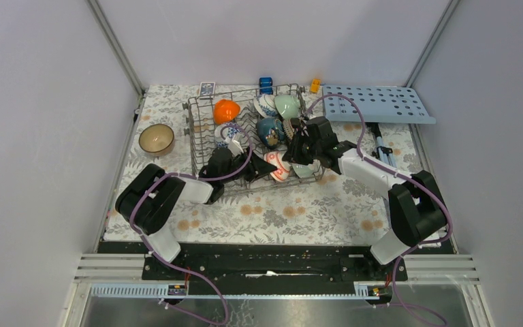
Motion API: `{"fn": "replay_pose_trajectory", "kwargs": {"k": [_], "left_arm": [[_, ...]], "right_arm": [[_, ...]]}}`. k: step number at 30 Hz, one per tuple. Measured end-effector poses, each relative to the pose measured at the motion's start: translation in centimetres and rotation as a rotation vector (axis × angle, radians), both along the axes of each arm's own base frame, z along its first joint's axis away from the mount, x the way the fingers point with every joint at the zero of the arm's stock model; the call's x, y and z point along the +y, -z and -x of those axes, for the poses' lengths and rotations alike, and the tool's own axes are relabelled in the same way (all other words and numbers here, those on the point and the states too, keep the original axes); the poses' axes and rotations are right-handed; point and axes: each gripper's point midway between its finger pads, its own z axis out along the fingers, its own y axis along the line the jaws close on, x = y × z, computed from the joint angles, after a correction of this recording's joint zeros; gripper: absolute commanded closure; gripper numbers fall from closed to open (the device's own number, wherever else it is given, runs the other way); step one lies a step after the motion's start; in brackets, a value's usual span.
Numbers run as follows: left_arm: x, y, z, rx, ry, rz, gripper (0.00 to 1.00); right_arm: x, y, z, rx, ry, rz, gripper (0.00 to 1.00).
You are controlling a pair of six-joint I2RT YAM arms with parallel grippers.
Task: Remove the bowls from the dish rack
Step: Pick up the bowl from the dish rack.
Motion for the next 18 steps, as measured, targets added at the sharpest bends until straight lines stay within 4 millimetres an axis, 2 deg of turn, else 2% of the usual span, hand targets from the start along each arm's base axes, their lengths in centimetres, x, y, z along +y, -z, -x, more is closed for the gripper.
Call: {"fn": "replay_pose_trajectory", "kwargs": {"k": [11,18], "left_arm": [[-0.5,-1.3,0.4,-0.044,0.033,0.034,0.84],[-0.7,-2.0,0.4,-0.07,0.041,0.052,0.99]], "right_arm": [[-0.1,-0.2,0.1,0.0,0.004,0.005,0.74],[-0.2,-0.4,0.1,-0.007,0.008,0.004,0.74]]}}
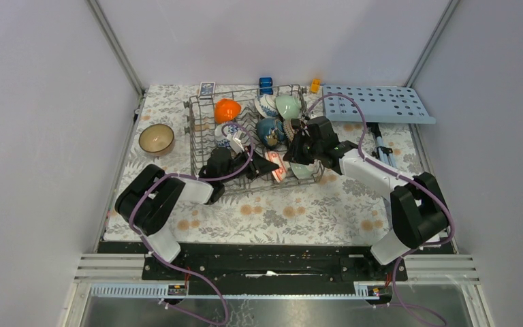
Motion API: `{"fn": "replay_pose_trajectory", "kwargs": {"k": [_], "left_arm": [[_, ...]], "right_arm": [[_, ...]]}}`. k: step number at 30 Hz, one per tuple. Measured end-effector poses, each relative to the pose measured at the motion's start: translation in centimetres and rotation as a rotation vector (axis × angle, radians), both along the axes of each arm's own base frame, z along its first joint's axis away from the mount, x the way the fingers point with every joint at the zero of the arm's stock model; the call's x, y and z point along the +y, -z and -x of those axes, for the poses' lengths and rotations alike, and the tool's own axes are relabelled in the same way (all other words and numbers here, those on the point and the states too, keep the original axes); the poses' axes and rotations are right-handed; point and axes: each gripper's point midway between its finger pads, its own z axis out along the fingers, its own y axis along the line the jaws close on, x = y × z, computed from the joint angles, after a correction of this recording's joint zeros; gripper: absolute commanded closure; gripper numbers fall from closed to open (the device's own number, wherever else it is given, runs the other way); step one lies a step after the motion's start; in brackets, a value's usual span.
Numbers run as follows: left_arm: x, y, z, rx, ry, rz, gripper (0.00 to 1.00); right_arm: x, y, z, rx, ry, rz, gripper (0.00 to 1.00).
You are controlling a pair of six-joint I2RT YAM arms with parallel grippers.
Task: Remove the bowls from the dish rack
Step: Pick up the bowl from the dish rack.
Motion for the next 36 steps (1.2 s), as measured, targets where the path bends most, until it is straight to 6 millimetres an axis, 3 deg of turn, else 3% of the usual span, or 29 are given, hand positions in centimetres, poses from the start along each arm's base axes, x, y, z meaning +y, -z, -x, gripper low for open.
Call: {"fn": "replay_pose_trajectory", "kwargs": {"k": [5,12,28,36], "left_arm": [[-0.1,-0.3,0.0,-0.011,0.004,0.008,1.0],[-0.3,-1.0,0.1,-0.027,0.013,0.03,1.0],[-0.5,-3.0,0.4,-0.07,0.049,0.102,1.0],[-0.3,-3.0,0.1,-0.063,0.045,0.126,1.0]], "right_arm": [[0.0,-0.2,0.0,-0.004,0.0,-0.002,0.71],[0.1,-1.2,0.2,-0.023,-0.003,-0.016,0.55],[-0.2,-3.7,1.6,-0.047,-0.021,-0.022,0.3],[-1.3,-5.3,2.0,-0.063,0.002,-0.034,0.2]]}}
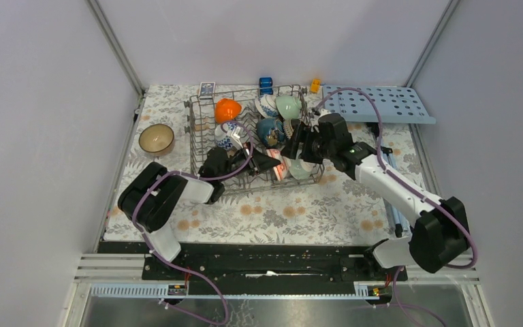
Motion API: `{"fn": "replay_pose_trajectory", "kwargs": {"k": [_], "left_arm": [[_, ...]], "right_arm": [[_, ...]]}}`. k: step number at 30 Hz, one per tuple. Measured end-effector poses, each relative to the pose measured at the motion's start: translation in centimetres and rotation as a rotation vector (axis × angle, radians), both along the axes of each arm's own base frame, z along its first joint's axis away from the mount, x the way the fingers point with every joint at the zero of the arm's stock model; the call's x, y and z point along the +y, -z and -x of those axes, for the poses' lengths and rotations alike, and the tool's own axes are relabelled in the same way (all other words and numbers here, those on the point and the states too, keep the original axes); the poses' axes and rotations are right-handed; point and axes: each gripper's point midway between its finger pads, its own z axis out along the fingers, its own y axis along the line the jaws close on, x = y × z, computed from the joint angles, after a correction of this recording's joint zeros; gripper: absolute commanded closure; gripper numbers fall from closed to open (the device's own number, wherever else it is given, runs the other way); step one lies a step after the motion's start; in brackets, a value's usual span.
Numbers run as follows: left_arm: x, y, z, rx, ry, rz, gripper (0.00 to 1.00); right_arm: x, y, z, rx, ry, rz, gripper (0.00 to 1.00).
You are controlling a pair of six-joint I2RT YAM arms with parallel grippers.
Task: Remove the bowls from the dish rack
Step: Pick up the bowl from the dish rack.
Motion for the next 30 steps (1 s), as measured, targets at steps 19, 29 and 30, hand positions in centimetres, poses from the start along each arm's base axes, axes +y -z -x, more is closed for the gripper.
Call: {"fn": "replay_pose_trajectory", "kwargs": {"k": [19,29,30], "left_arm": [[0.9,-3.3,0.3,-0.029,0.035,0.091,1.0],[2.1,-11.5,4.0,-0.236,0.109,0.053,1.0],[2.4,-12.4,4.5,-0.273,0.111,0.034,1.0]], "right_arm": [[-1.0,-6.5,2.1,-0.17,-0.019,-0.223,0.16],[-2.9,-13.4,5.9,-0.362,-0.059,-0.285,0.15],[-3.1,-14.0,6.2,-0.377,-0.064,-0.286,0.15]]}}
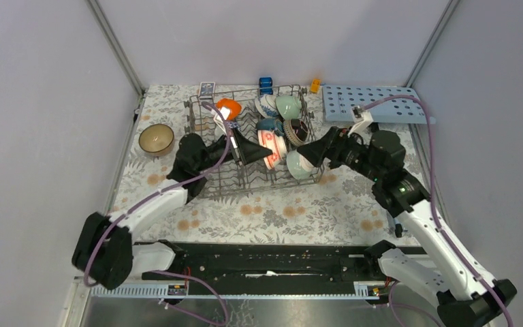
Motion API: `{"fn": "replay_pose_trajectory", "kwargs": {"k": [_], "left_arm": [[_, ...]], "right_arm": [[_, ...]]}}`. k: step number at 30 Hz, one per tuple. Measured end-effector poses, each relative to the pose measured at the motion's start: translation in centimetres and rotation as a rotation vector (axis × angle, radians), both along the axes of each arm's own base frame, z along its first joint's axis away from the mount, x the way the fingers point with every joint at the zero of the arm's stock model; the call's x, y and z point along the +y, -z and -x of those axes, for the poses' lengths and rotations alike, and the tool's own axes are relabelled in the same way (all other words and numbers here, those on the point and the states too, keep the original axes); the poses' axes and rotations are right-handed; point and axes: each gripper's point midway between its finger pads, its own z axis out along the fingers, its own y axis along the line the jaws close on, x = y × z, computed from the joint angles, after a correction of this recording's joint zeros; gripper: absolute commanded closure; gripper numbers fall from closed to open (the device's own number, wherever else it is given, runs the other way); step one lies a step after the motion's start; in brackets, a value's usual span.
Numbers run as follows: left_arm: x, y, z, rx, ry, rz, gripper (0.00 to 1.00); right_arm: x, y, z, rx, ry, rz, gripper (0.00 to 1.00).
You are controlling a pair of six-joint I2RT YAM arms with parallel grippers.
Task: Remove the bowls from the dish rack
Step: Pick up the bowl from the dish rack, then place the bowl at the center of the board.
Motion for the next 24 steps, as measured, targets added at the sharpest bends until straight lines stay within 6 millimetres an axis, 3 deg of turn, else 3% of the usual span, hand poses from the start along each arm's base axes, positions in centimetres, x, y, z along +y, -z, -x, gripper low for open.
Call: {"fn": "replay_pose_trajectory", "kwargs": {"k": [7,11,17,24], "left_arm": [[2.7,-5.4,3.4,-0.282,-0.08,-0.197,1.0],[3.6,-5.9,5.4,-0.416,-0.121,-0.336,1.0],[3.7,-2.3,8.8,-0.555,-0.072,-0.609,1.0],[2.6,3.8,13.8,-0.816,0.133,-0.943,1.0]], "right_arm": [[-1.8,-3.5,3.4,-0.077,-0.02,0.023,0.15],[-2.0,-5.2,4.2,-0.079,-0.043,0.053,0.16],[-1.9,-6.5,3.6,-0.053,-0.057,0.125,0.19],[-0.8,-5.0,2.9,0.043,-0.095,0.227,0.23]]}}
